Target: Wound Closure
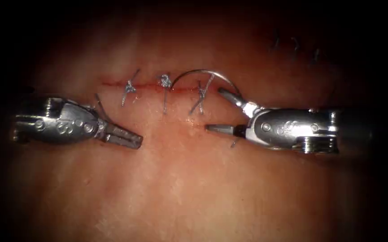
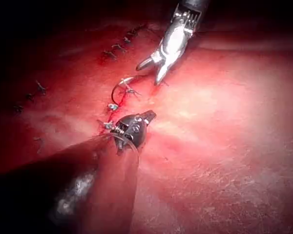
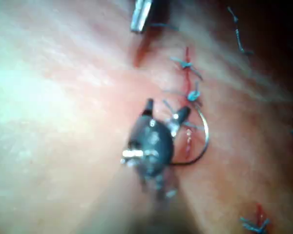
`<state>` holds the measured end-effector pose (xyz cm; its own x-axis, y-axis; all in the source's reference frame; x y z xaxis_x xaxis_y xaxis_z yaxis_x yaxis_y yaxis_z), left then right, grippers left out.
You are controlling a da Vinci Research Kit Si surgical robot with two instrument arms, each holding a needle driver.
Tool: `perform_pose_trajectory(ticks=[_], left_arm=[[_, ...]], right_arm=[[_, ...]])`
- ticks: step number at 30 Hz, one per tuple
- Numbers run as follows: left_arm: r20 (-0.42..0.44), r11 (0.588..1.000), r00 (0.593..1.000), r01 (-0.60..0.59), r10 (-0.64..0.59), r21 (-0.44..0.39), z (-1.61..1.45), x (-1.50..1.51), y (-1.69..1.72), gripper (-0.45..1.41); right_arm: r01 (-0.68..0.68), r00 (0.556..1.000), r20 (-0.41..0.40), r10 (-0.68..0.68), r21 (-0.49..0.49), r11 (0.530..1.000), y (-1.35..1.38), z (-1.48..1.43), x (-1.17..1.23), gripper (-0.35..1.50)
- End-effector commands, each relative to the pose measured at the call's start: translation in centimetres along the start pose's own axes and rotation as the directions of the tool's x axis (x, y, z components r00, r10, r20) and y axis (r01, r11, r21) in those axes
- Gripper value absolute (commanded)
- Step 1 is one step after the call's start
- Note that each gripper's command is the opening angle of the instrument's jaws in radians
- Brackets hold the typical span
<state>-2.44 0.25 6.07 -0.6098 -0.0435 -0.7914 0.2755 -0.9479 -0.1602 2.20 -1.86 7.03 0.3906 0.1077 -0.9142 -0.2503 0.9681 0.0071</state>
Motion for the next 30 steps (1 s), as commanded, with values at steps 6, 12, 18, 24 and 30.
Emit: perform_pose_trajectory(ticks=[6, 12, 18, 24, 30], left_arm=[[-0.019, 0.99, 0.993, 0.114, -0.113, 0.088, 0.12, -0.5, 0.11, 0.37], [-0.068, 0.951, 0.963, 0.269, -0.262, 0.15, 0.21, -0.94, 0.21, 0.94], [-0.074, 0.913, 0.938, 0.347, -0.339, 0.213, -0.04, -1.13, 0.36, 1.03], [-0.13, 0.9, 0.926, 0.375, -0.353, 0.223, -0.46, -1.1, 0.76, 1.03], [-0.133, 0.894, 0.922, 0.385, -0.363, 0.229, -0.81, -1.0, 0.97, 1.03]], right_arm=[[-0.014, 1.0, -0.002, 0.014, -0.032, 0.999, 0.08, -0.01, -0.05, 1.48], [-0.019, 1.0, -0.005, 0.019, -0.034, 0.999, 0.09, -0.03, -0.08, 1.48], [-0.025, 1.0, -0.008, 0.025, -0.041, 0.999, 0.11, -0.04, -0.12, 1.48], [-0.029, 1.0, -0.008, 0.029, -0.043, 0.999, 0.08, -0.04, -0.14, 1.48], [-0.034, 0.999, -0.009, 0.033, -0.043, 0.998, 0.07, -0.04, -0.14, 1.48]])
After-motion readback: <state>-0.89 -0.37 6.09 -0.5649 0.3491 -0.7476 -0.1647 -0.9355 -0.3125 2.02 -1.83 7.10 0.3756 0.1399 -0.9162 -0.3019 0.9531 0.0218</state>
